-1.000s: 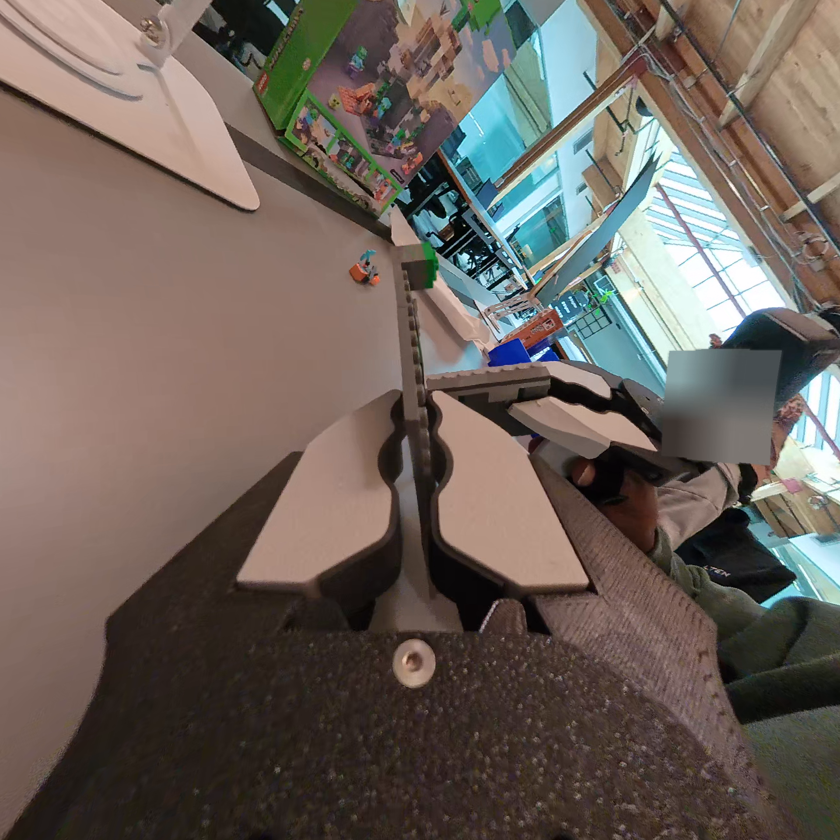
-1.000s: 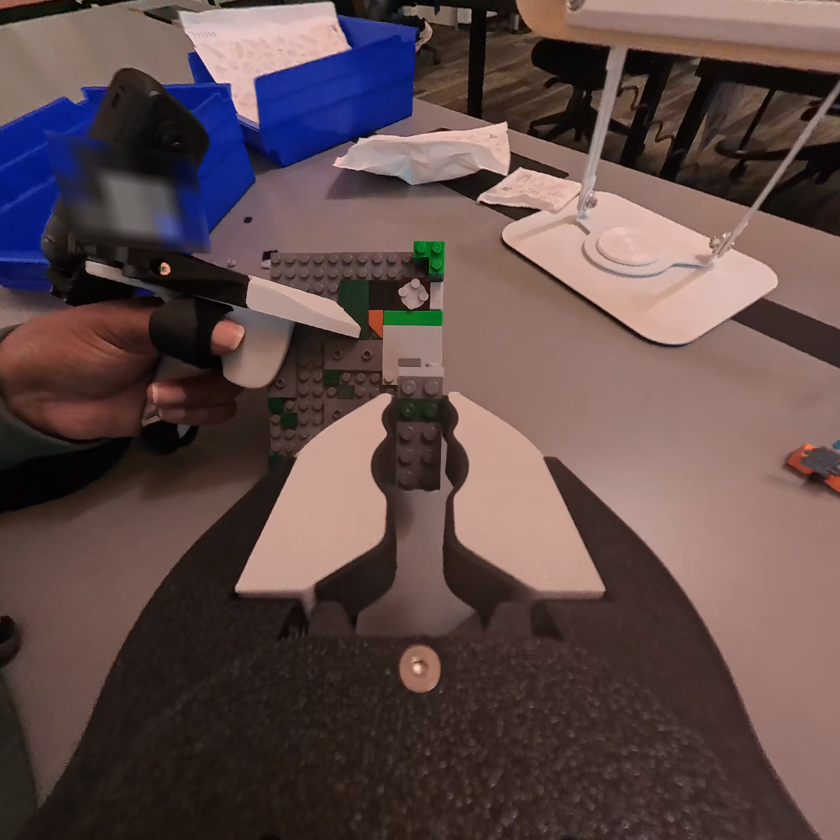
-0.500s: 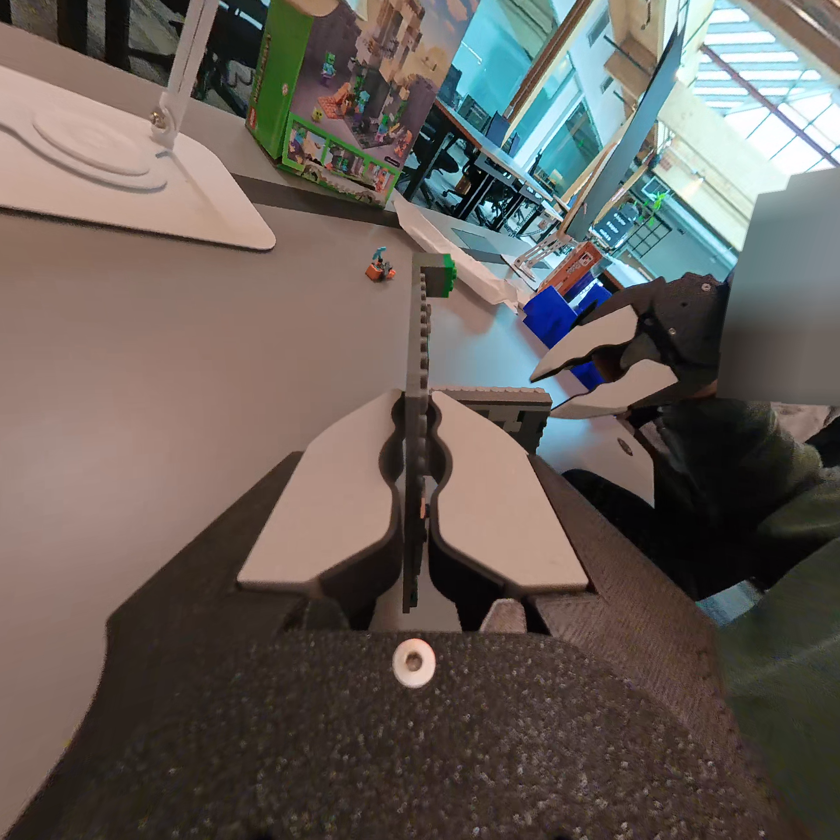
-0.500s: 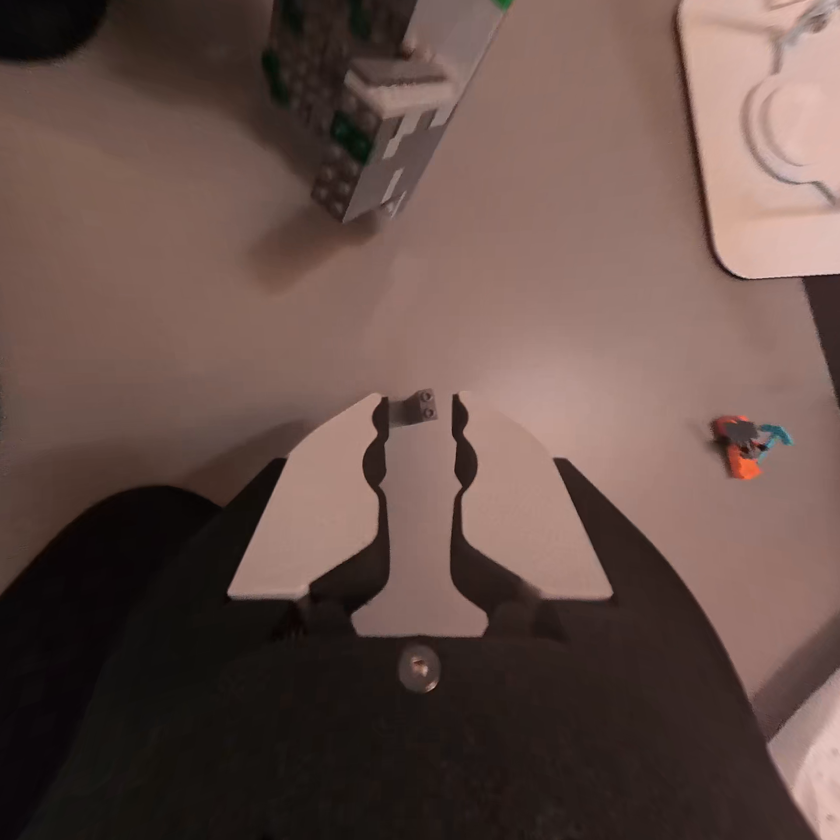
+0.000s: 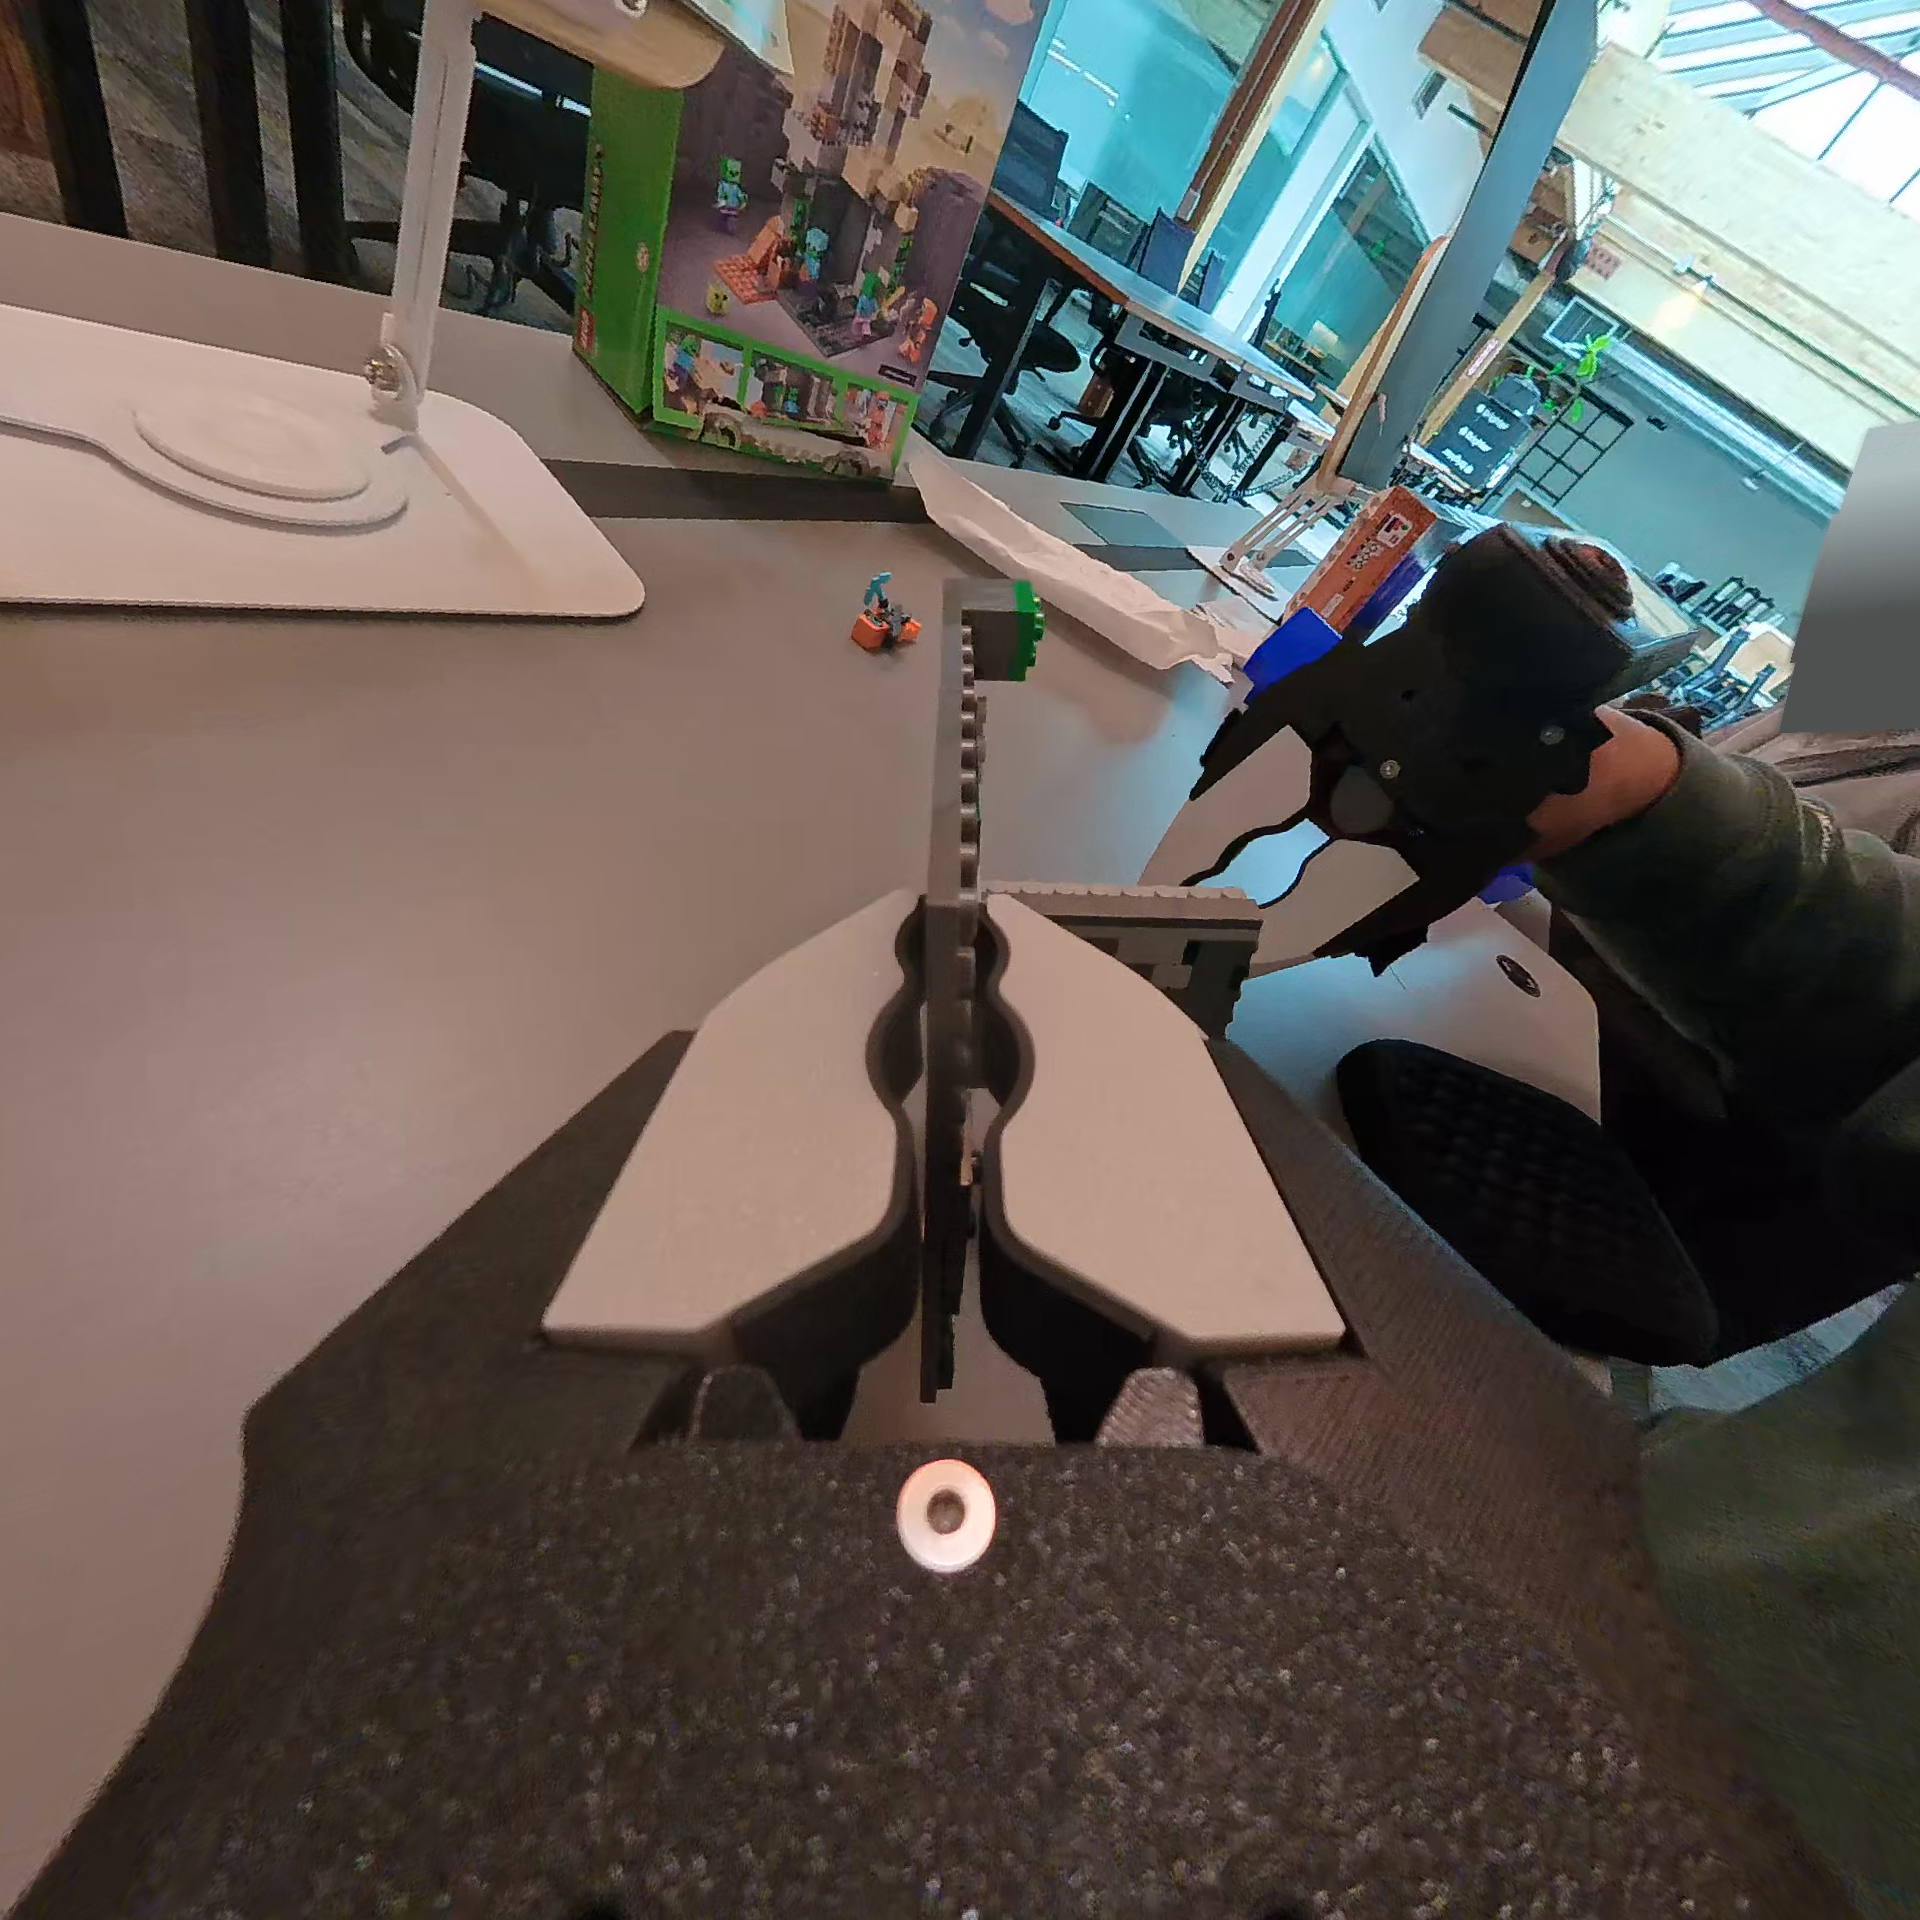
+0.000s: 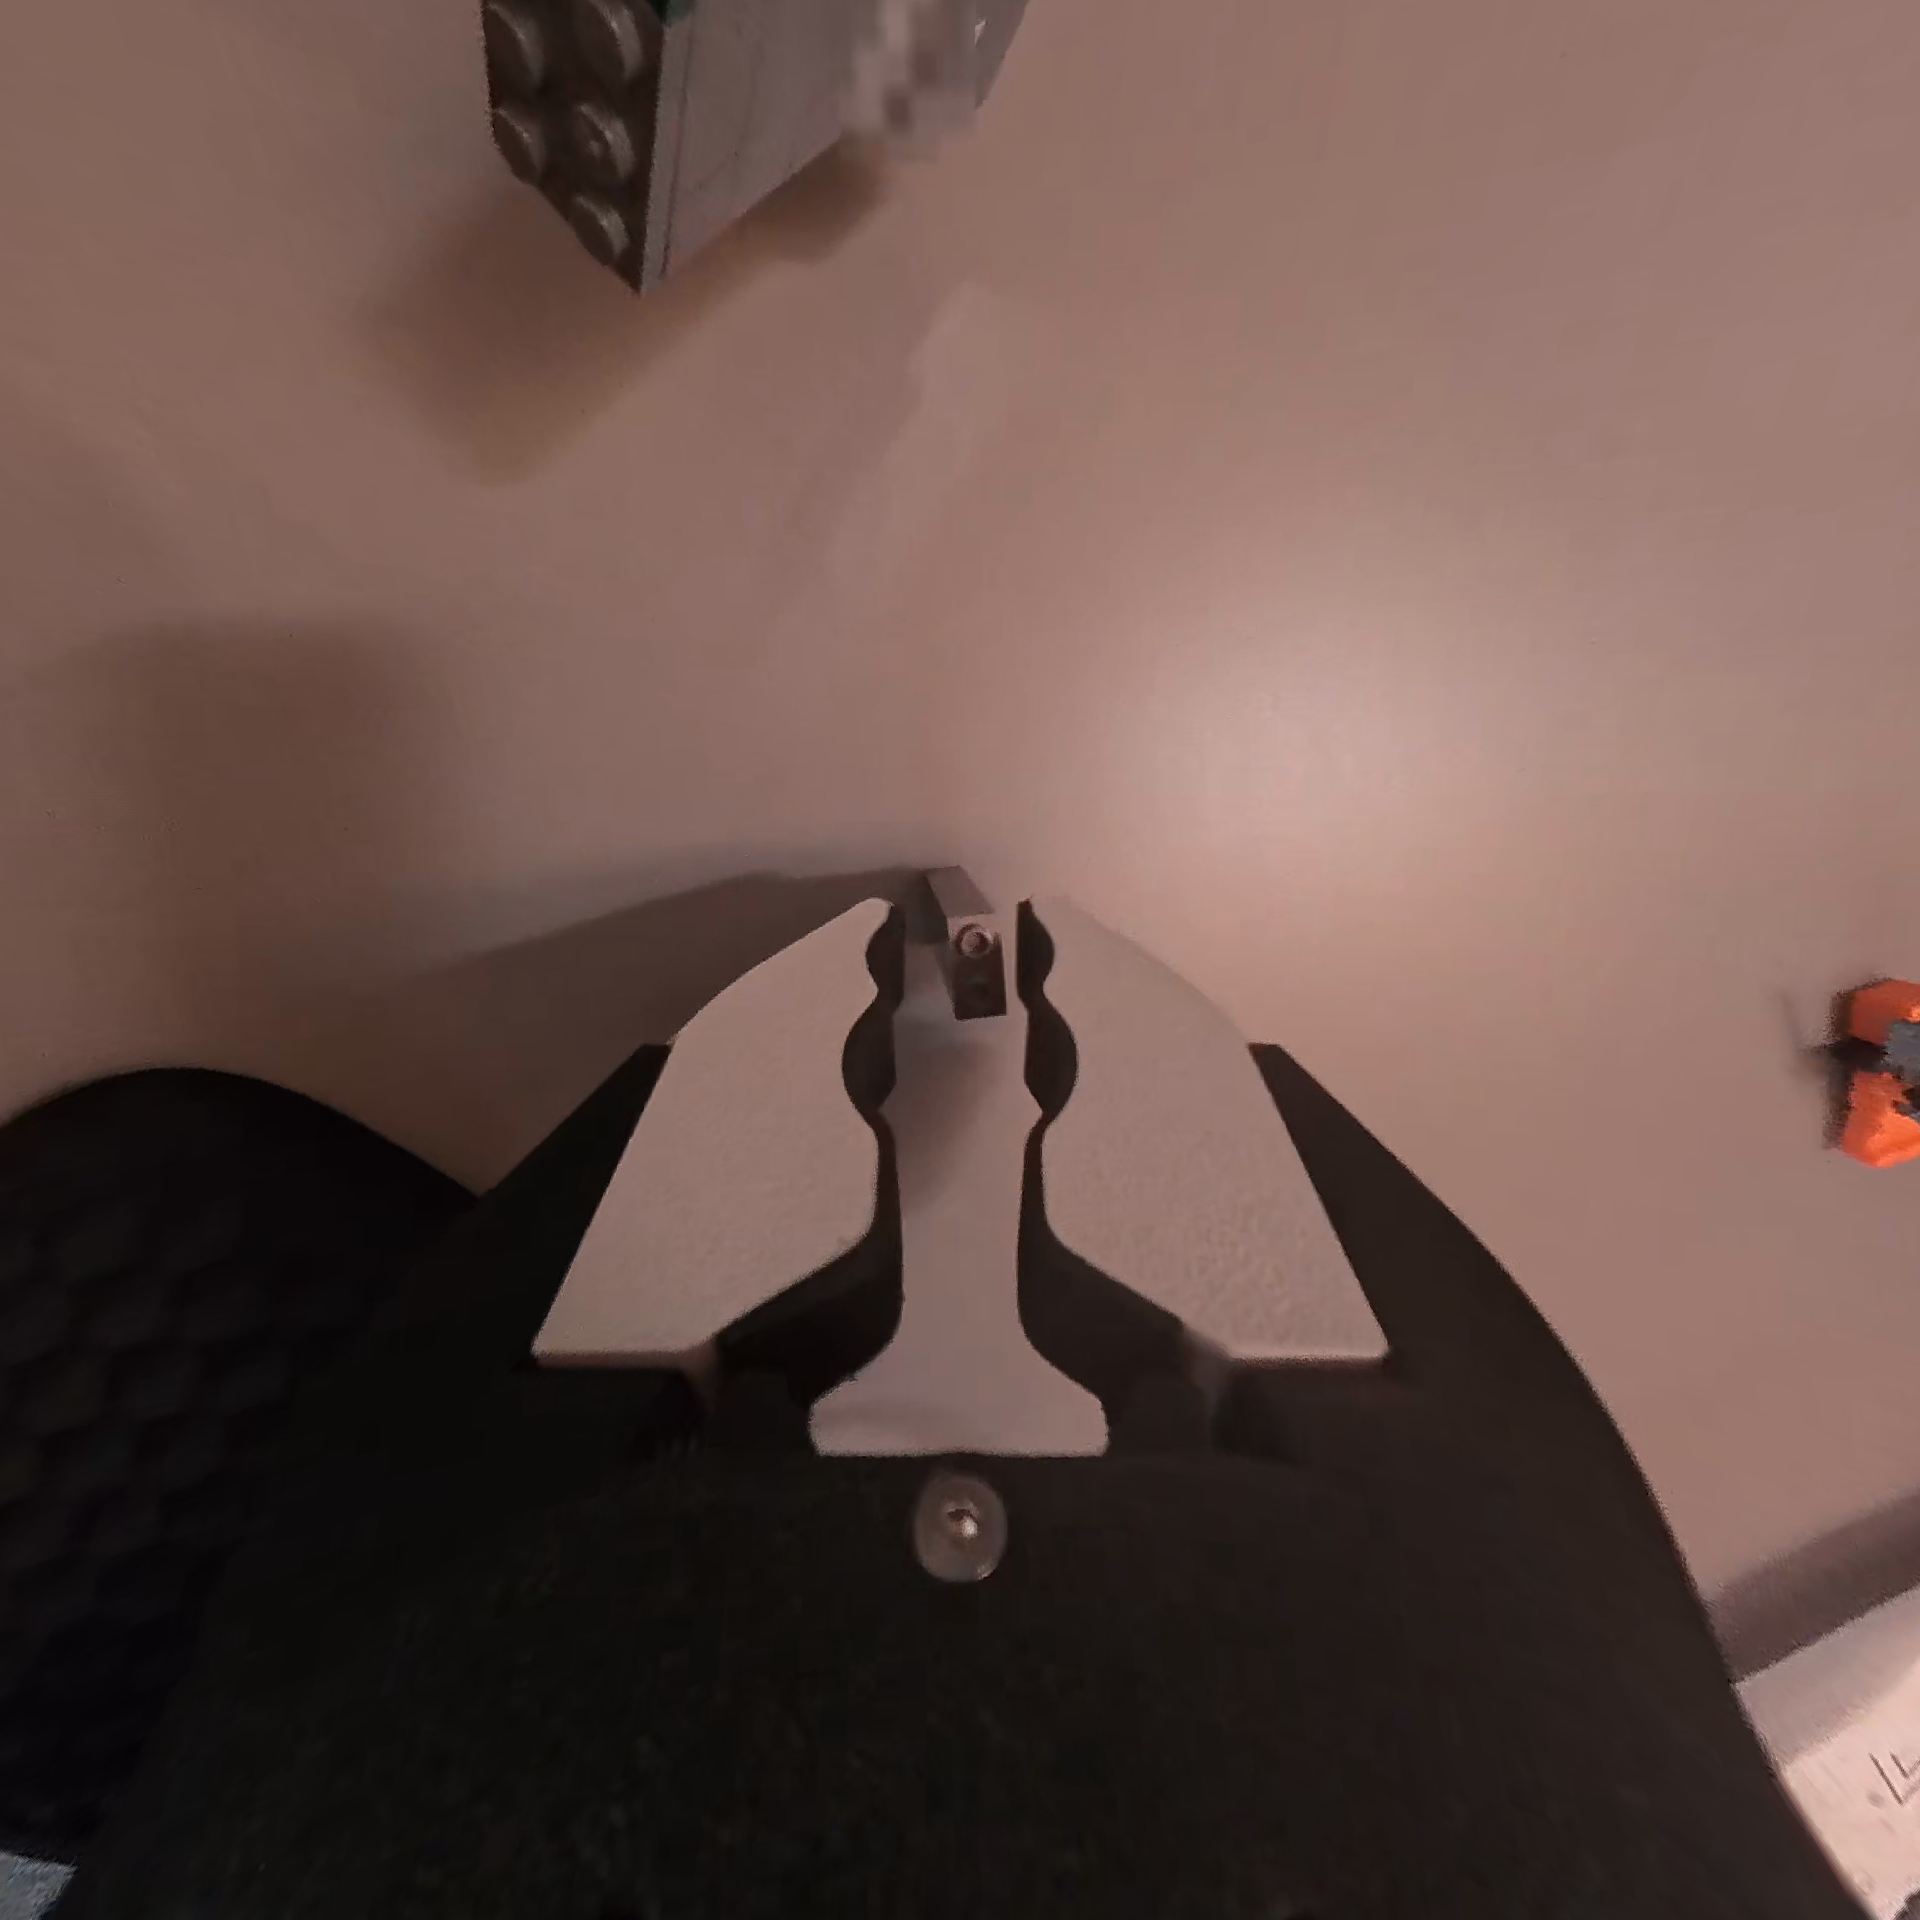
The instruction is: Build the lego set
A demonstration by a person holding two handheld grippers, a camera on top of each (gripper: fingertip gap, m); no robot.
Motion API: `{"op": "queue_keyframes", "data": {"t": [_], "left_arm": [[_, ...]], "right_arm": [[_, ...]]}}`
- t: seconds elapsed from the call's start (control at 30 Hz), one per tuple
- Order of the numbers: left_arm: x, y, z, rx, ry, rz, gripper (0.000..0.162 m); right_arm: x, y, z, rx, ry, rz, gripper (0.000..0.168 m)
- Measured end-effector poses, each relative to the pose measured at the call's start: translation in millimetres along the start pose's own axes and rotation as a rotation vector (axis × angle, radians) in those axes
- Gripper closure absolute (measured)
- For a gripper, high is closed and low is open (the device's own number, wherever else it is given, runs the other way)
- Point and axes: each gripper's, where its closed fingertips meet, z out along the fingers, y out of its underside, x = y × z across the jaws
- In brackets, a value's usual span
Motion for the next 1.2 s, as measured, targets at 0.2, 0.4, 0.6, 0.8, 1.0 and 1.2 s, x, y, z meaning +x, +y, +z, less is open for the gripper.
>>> {"op": "queue_keyframes", "data": {"t": [0.2,0.4,0.6,0.8,1.0,1.2], "left_arm": [[0.5,1.1,0.7,0.001,-0.012,0.016,0.156],[-1.5,-2.7,-1.8,0.039,-0.049,0.029,0.156],[2.3,-10.5,-3.0,0.096,-0.103,0.080,0.156],[21.2,-16.5,-4.2,0.135,-0.121,0.178,0.156],[32.7,-19.4,-5.6,0.154,-0.113,0.213,0.156],[41.8,-22.2,-5.0,0.174,-0.111,0.243,0.156]], "right_arm": [[2.1,2.5,-1.0,-0.015,0.036,-0.027,0.161],[24.0,-48.8,-47.0,0.463,0.167,0.217,0.161],[30.2,-104.3,-114.8,1.008,0.352,0.422,0.161],[16.5,-137.4,-129.8,1.158,0.400,0.435,0.161],[13.2,-151.4,-130.6,1.176,0.438,0.407,0.161],[14.5,-153.1,-129.0,1.171,0.466,0.405,0.161]]}}
